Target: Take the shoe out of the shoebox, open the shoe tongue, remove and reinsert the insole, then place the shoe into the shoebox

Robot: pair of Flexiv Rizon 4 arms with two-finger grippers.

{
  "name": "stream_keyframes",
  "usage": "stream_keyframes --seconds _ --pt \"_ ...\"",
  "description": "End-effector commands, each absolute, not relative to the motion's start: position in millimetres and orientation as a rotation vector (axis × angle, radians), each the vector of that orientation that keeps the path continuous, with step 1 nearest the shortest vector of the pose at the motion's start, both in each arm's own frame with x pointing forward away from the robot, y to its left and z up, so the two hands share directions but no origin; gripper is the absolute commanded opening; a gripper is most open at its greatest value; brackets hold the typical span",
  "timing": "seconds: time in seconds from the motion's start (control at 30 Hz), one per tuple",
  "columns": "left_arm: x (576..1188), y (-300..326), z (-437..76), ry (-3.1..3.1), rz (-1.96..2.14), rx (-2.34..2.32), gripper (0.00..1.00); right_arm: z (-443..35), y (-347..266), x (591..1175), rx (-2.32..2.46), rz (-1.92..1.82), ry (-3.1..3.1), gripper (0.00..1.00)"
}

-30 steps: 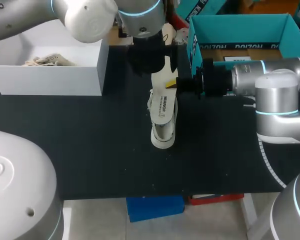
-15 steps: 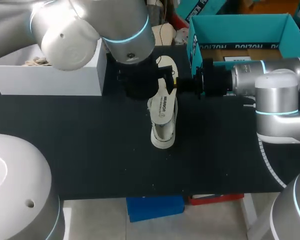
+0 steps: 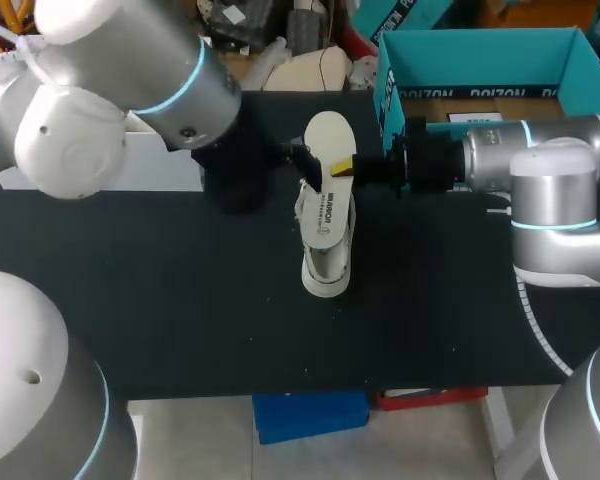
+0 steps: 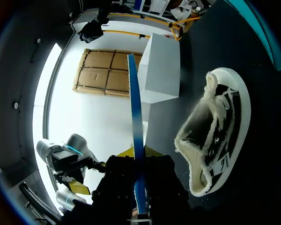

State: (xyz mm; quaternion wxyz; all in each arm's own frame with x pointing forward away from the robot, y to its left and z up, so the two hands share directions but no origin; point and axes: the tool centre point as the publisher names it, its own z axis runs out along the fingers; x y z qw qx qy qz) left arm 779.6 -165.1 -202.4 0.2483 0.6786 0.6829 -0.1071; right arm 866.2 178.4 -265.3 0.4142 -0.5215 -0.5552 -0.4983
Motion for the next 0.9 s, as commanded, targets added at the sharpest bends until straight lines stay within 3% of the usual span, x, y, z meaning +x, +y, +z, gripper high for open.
stream_keyframes --seconds 0.03,0.53,0.9 --pt "781.1 -151.7 -211.1 1.595 -0.595 1.688 1.0 -265.2 179.5 866.1 -1.313 -1.253 -1.395 0.0" --pt "781.1 -151.7 -211.1 1.595 -0.595 1.688 1.0 -265.2 179.5 866.1 -1.313 -1.253 -1.395 0.0" --pt "787.6 -149.5 -227.7 1.418 -0.834 1.552 1.0 -265.2 179.5 866.1 -1.313 -1.253 -1.395 0.0"
